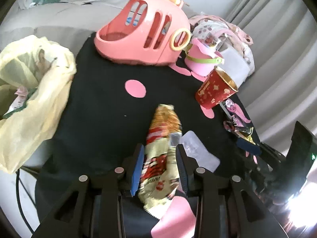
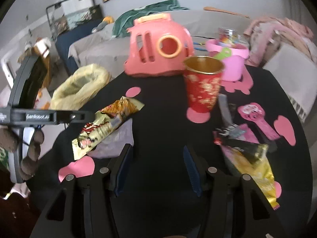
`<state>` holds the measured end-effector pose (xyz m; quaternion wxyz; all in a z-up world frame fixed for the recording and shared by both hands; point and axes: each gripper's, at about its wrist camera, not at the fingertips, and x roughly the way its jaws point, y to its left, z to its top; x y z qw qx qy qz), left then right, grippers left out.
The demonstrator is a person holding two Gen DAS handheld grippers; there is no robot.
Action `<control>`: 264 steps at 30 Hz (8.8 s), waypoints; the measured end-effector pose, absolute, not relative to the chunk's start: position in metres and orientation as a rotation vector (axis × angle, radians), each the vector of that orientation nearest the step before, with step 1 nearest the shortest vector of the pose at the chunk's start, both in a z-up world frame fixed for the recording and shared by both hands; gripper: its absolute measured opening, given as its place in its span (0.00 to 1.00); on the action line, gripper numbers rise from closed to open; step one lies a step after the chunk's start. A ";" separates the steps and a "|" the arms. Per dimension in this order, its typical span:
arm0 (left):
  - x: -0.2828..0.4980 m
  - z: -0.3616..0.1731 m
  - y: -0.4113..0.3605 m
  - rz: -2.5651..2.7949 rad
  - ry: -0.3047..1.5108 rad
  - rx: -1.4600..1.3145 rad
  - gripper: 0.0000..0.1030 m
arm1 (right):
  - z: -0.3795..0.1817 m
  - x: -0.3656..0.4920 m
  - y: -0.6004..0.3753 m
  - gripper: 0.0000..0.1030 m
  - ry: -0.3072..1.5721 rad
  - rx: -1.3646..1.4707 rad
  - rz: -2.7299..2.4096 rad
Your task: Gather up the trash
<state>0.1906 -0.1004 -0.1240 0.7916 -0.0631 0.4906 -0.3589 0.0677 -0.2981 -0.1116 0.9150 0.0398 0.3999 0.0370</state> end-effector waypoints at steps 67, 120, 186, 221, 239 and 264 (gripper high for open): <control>0.169 -0.097 0.041 -0.585 0.942 -0.269 0.16 | -0.126 0.114 -0.211 0.12 0.945 -0.083 0.128; 0.114 -0.075 0.079 -0.539 0.917 -0.223 0.16 | -0.137 0.036 -0.083 0.38 0.801 -0.474 0.435; 0.180 -0.086 0.061 -0.466 0.935 -0.203 0.16 | -0.117 0.145 -0.242 0.04 0.817 -0.122 0.077; 0.183 -0.092 0.054 -0.486 0.953 -0.219 0.16 | -0.144 0.141 -0.238 0.66 0.918 0.115 0.170; 0.181 -0.095 0.052 -0.484 0.966 -0.228 0.16 | -0.137 0.154 -0.207 0.34 0.889 -0.084 0.165; 0.158 -0.130 -0.007 -0.636 1.101 -0.129 0.16 | -0.144 0.132 -0.218 0.33 0.948 0.164 0.253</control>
